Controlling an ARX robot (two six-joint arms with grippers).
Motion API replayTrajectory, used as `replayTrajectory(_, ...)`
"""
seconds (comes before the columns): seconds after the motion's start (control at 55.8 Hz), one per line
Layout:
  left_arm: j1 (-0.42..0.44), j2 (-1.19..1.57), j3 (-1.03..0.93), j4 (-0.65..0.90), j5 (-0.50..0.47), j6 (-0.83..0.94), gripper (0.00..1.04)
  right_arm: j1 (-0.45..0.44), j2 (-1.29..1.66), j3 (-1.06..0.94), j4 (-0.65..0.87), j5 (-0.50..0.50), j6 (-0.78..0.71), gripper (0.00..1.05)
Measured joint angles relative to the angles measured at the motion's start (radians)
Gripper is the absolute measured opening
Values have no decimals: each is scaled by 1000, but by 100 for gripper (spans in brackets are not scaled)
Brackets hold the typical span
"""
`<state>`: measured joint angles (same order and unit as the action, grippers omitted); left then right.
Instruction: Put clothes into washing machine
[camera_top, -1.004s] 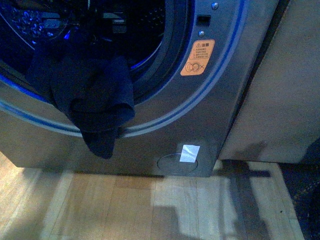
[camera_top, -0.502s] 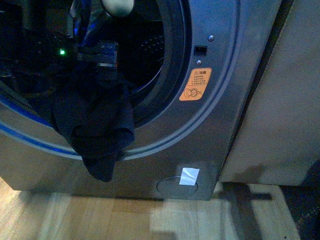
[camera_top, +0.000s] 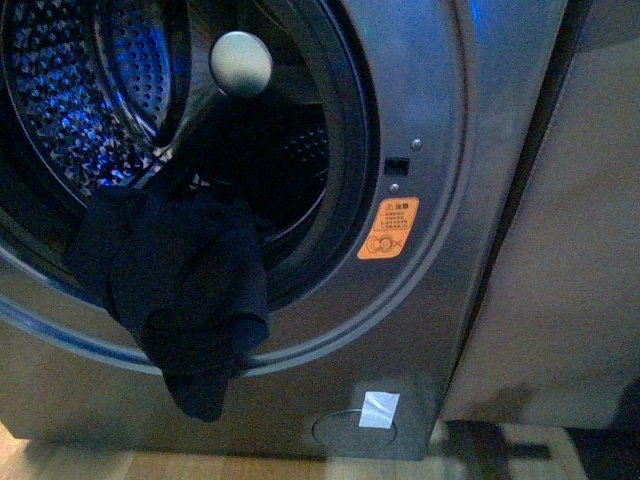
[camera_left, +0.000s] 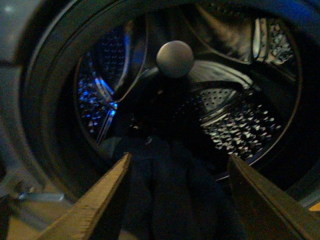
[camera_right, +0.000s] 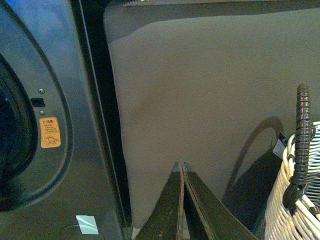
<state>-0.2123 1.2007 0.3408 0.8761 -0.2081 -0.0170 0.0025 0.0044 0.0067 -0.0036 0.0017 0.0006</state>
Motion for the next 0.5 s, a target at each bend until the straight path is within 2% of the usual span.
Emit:
replayTrajectory(0.054,24,-36,-61,-3,24,3,43,0,0,0,0,0,0,2)
replayTrajectory(0.287,81,-187,-169,-39,80,8,2,0,0,0,0,0,0,2)
replayTrajectory(0.376,99,-240,-201,-64,98,10,4,0,0,0,0,0,-2,3)
replayTrajectory(0.502,132,-345,-246,-125,136,10,4,0,0,0,0,0,-1,32)
